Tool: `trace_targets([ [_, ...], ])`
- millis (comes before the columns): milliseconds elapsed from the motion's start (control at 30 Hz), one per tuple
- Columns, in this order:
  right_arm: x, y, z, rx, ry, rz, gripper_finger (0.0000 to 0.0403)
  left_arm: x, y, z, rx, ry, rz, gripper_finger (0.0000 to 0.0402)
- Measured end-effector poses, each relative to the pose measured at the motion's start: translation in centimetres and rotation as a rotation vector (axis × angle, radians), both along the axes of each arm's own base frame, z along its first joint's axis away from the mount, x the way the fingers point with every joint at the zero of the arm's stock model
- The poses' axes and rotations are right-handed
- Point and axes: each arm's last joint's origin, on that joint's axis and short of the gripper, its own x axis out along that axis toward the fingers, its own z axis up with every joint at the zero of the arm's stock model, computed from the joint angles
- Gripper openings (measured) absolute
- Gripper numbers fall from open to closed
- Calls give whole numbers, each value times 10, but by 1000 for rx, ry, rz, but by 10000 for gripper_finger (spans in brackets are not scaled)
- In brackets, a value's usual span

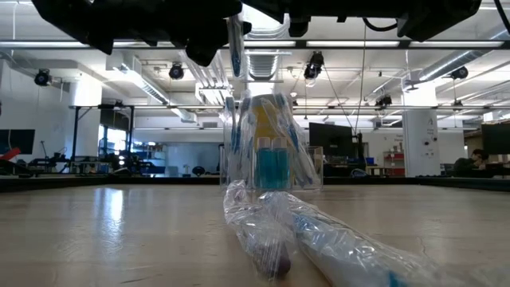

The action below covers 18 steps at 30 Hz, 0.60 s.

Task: Pick & Place toothbrushing station
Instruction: Put the blue toothbrush into the transparent organizer

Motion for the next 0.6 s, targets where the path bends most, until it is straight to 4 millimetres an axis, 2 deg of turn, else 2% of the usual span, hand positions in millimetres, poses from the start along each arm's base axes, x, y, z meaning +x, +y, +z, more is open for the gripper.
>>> trace_targets([
  [100, 0, 0, 0, 0, 0, 0, 20, 1, 0, 1, -1, -4, -1, 204],
  [167, 0, 0, 0, 0, 0, 0, 20, 0, 0, 2, -2, -8, -1, 178],
  [433, 0, 0, 0, 2, 2, 2, 20, 0, -2, 2, 12, -8, -70, 25],
  [600, 0, 0, -1, -1, 6, 6, 33, 0, -2, 1, 31, -9, -84, 24],
])
